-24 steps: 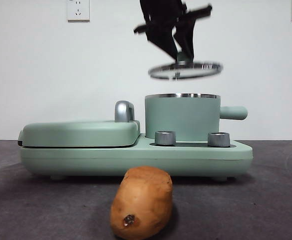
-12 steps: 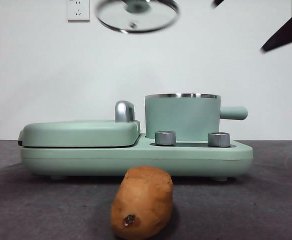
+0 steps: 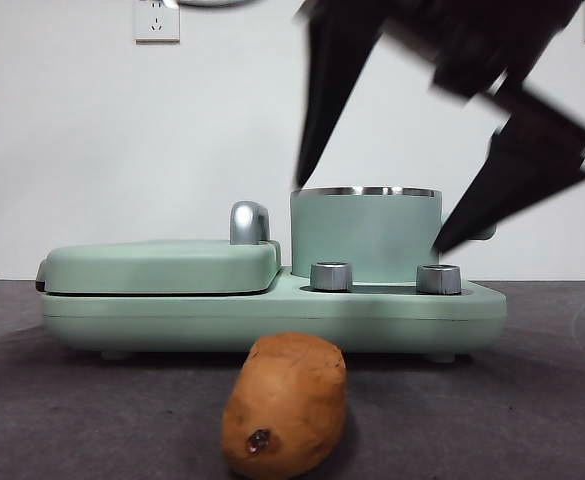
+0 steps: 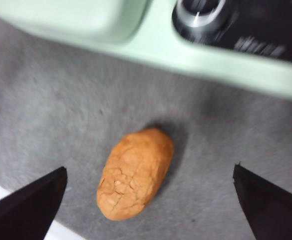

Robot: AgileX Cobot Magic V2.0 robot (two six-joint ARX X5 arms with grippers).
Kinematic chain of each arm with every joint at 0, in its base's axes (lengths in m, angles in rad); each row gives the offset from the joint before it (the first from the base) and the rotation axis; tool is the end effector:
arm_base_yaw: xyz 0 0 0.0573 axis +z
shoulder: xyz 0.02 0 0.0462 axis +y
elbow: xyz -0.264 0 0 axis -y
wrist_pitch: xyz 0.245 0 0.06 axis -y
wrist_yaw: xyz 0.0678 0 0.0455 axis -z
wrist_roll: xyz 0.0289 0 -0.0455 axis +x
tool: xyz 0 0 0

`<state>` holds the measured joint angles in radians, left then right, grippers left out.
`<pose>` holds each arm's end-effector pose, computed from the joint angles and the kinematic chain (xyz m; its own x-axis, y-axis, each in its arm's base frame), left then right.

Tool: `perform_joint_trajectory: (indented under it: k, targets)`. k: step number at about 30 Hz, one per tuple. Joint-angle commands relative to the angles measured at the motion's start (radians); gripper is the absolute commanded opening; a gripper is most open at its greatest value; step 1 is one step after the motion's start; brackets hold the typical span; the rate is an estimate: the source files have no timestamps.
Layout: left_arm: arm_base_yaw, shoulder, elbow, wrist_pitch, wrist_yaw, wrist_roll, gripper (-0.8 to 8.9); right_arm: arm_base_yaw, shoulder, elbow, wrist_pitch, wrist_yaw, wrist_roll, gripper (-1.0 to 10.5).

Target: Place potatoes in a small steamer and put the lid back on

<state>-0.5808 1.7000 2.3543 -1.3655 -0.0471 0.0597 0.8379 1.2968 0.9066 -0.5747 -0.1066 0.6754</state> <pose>0.2391 -0.1553 0.4989 0.6585 -0.3759 -0.6520 0.5499 0.8318 0.0759 0.1669 0.1901 0.2406 0.2998 0.4921 -0.8173 -0.2646 0.8660 0.4243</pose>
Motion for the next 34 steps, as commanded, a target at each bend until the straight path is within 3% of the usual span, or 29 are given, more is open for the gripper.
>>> perform_joint_trajectory:
  k: [1,13,22,31,34]
  targets:
    - [-0.008,-0.048,0.005,0.005,0.001,0.002,0.14,0.04,0.085,0.018,0.029,0.003,0.062,5.4]
    - [-0.008,-0.218,-0.185,-0.017,0.001,0.0,0.14,0.109,0.279,0.018,0.085,-0.034,0.085,5.4]
    - [-0.008,-0.314,-0.448,0.045,0.001,0.003,0.14,0.117,0.312,0.018,0.143,-0.085,0.077,2.7]
    - [-0.008,-0.446,-0.699,0.119,0.001,0.003,0.14,0.103,0.302,0.031,0.124,-0.084,0.067,2.3]
    - [-0.008,-0.504,-0.776,0.157,0.001,0.004,0.14,0.084,0.297,0.076,0.073,-0.084,0.029,2.3]
